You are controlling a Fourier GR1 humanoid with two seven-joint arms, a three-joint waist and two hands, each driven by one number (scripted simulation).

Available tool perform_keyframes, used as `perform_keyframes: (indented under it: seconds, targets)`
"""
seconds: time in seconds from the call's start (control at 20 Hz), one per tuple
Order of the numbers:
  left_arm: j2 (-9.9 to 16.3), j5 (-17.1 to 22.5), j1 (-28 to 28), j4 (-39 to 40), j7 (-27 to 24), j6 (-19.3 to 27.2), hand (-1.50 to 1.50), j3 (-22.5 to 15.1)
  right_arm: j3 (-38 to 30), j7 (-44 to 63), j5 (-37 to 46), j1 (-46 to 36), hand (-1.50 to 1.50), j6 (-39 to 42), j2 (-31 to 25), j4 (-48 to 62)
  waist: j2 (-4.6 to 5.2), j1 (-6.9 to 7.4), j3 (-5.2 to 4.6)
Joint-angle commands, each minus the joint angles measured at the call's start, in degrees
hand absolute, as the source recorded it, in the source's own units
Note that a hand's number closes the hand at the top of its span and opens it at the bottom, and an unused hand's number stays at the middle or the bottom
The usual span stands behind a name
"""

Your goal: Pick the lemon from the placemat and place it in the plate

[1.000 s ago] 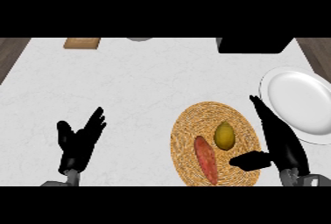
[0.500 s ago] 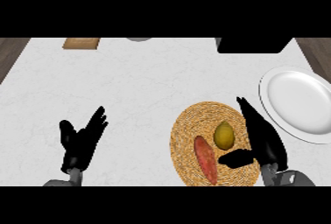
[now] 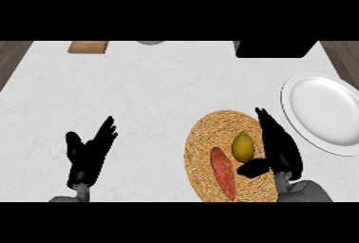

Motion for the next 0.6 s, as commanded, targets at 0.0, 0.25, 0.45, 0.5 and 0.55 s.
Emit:
perform_keyframes:
  seconds: [0.0, 0.25, 0.45, 0.5, 0.55]
  targets:
    - [-0.8, -1.4, 1.1, 1.2, -2.5, -0.9, 0.0, 1.1, -2.9, -2.4, 1.9, -1.1, -1.5, 2.5, 3.1, 3.5, 0.02, 0.03, 0.0]
    - [-0.3, 0.8, -0.5, 1.6, -1.5, -3.4, 0.0, 3.9, -2.0, -5.2, 4.8, 1.3, -1.5, 0.1, 6.3, 7.2, 0.02, -0.06, -0.01]
    - [1.2, -0.6, -0.8, -0.4, 1.5, -3.0, 0.0, 3.4, -2.6, -9.4, 3.6, -6.6, 1.5, 5.2, 5.9, 17.0, 0.14, 0.41, 0.01]
    - [-0.2, -2.0, 4.3, -2.9, -0.5, -2.8, 0.0, 0.9, -0.3, -6.5, 6.5, -4.0, 1.5, 6.1, 6.0, 11.6, -0.01, 0.22, 0.0]
    - [-2.1, -2.1, 1.5, -4.6, 3.0, -0.3, 0.0, 0.6, -3.1, -12.4, 5.0, -1.2, 1.5, 5.6, 1.4, 10.7, -0.02, -0.01, 0.01]
